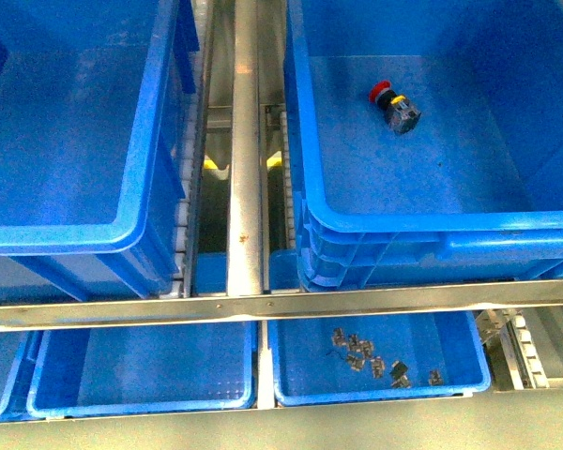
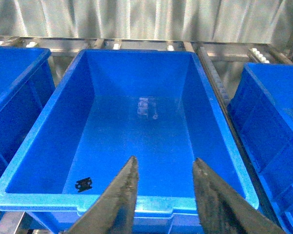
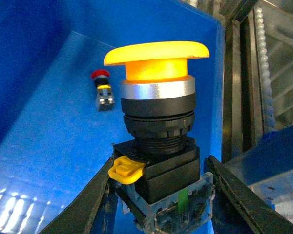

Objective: Pick red and yellow buttons and place in box

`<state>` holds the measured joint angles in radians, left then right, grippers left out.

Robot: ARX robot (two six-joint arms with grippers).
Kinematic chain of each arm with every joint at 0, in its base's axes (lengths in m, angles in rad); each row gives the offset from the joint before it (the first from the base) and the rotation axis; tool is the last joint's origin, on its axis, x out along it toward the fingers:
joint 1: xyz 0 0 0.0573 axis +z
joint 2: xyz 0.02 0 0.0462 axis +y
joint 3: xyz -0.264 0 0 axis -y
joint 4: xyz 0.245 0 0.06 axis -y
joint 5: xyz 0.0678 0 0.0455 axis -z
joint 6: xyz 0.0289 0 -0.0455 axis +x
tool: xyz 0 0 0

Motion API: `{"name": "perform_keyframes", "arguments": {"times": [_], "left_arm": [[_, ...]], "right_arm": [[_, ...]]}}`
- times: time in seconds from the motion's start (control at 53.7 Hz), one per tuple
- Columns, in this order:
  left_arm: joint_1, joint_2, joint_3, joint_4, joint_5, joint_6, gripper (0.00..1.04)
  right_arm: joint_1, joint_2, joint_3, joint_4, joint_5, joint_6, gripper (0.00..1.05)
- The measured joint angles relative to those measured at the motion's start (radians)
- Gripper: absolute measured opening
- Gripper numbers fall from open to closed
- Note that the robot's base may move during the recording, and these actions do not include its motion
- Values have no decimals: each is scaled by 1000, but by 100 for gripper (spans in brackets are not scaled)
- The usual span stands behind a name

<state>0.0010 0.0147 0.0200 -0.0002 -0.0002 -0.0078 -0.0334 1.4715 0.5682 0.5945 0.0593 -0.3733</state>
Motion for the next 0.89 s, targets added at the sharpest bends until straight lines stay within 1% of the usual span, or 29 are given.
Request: {"name": "perform_keyframes", "arguments": {"times": [0.019,0.074,0.112,0.167,0.223,0.242,0.298,0.447,0.521,0.67,0.782,0.819,0.875,0.893], "left_arm": [[0,0,0,0,0,0,52],[0,0,0,0,0,0,62],[0,0,0,0,0,0,71],[0,0,0,0,0,0,82],[0,0,0,0,0,0,96],[0,0,0,0,0,0,98],[0,0,0,0,0,1,96],[0,0,0,0,0,1,97],[0,0,0,0,0,1,97],[0,0,0,0,0,1,97],[0,0,0,0,0,1,97],[0,0,0,0,0,1,97],[0,0,0,0,0,1,97],[0,0,0,0,0,1,97]], "right_arm": [[-2,20,15,3,0,-5,43],[-8,140,114,6,10,-14,43],[-8,236,199,0,24,-32,43],[-8,344,308,-36,43,-33,43],[-6,473,447,-89,82,-24,43],[-5,501,480,-104,91,-23,43],[2,605,603,-164,119,-7,43],[22,727,760,-242,148,25,43],[37,797,853,-308,170,60,43],[61,901,973,-393,184,98,43],[68,932,1010,-399,184,102,43],[69,937,1017,-399,184,103,46],[71,938,1025,-399,184,104,57],[71,938,1027,-399,182,104,62]]}}
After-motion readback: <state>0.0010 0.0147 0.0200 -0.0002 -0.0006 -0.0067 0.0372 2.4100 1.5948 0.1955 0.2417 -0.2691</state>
